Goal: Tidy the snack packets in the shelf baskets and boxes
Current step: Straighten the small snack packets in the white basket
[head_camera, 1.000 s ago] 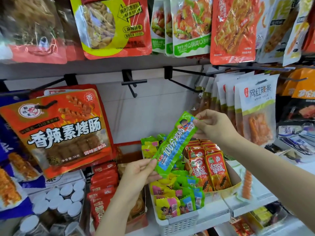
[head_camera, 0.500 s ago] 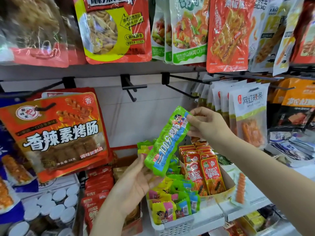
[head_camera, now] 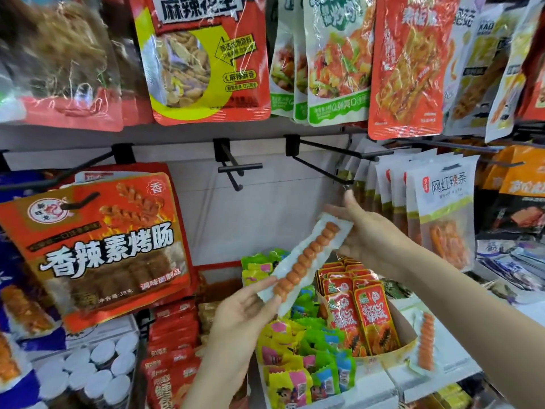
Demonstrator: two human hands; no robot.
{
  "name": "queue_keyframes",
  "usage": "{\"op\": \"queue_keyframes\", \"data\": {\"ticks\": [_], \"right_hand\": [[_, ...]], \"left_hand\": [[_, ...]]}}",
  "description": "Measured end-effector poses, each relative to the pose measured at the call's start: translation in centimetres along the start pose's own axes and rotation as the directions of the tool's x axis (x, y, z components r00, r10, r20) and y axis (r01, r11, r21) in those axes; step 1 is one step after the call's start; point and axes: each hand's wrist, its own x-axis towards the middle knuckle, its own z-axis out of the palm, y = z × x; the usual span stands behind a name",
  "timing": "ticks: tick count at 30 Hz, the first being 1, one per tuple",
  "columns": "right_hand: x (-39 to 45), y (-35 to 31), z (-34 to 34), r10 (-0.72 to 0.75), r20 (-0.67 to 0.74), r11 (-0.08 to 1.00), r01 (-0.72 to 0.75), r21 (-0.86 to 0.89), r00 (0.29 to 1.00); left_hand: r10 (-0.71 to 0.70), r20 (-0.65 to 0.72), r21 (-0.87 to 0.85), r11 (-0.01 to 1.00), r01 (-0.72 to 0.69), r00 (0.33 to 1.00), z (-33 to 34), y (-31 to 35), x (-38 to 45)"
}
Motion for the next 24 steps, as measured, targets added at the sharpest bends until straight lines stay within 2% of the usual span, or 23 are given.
{"op": "queue_keyframes", "data": {"ticks": [2, 4, 6, 15, 16, 18, 20, 22, 24], "right_hand": [[0.3, 0.4, -0.1, -0.045, -0.031, 0.996, 0.043, -0.077, 0.998], [0.5, 0.6, 0.0, -0.084, -0.096, 0.989, 0.071, -0.132, 0.992], [0.6, 0.6, 0.1, -0.099, -0.132, 0.991, 0.086, -0.100, 0.986], [0.4, 0.2, 0.0, -0.169, -0.052, 0.982, 0.164, -0.098, 0.984], [0.5, 0.2, 0.1, -0.173, -0.032, 0.982, 0.169, -0.087, 0.984], [0.6, 0.0, 0.3, -0.171, 0.018, 0.983, 0.172, -0.059, 0.985], [0.7, -0.2, 0.5, -0.165, 0.081, 0.986, 0.166, -0.014, 0.983], [0.8, -0.4, 0.6, -0.163, 0.148, 0.986, 0.159, 0.043, 0.975], [1.0, -0.4, 0.7, -0.162, 0.199, 0.986, 0.149, 0.076, 0.967]], "left_hand": [[0.098, -0.020, 0.089, 0.991, -0.096, 0.995, 0.4, 0.2, 0.2], [0.112, -0.035, 0.115, 0.988, -0.108, 0.993, 0.7, 0.6, 0.1], [0.108, -0.012, 0.099, 0.989, -0.107, 0.994, 0.8, 0.8, 0.0], [0.132, 0.041, 0.043, 0.990, -0.134, 0.990, 0.0, 0.6, 0.2], [0.100, 0.054, -0.021, 0.995, -0.099, 0.994, 0.1, 0.7, 0.2], [-0.020, 0.104, -0.258, 0.965, 0.047, 0.994, 0.3, 0.9, 0.3], [-0.161, 0.184, -0.458, 0.859, 0.229, 0.970, 0.3, 1.2, 0.4], [-0.256, 0.249, -0.516, 0.781, 0.351, 0.934, 0.5, 1.1, 0.6], [-0.303, 0.259, -0.509, 0.764, 0.396, 0.917, 0.7, 0.5, 0.7]]}}
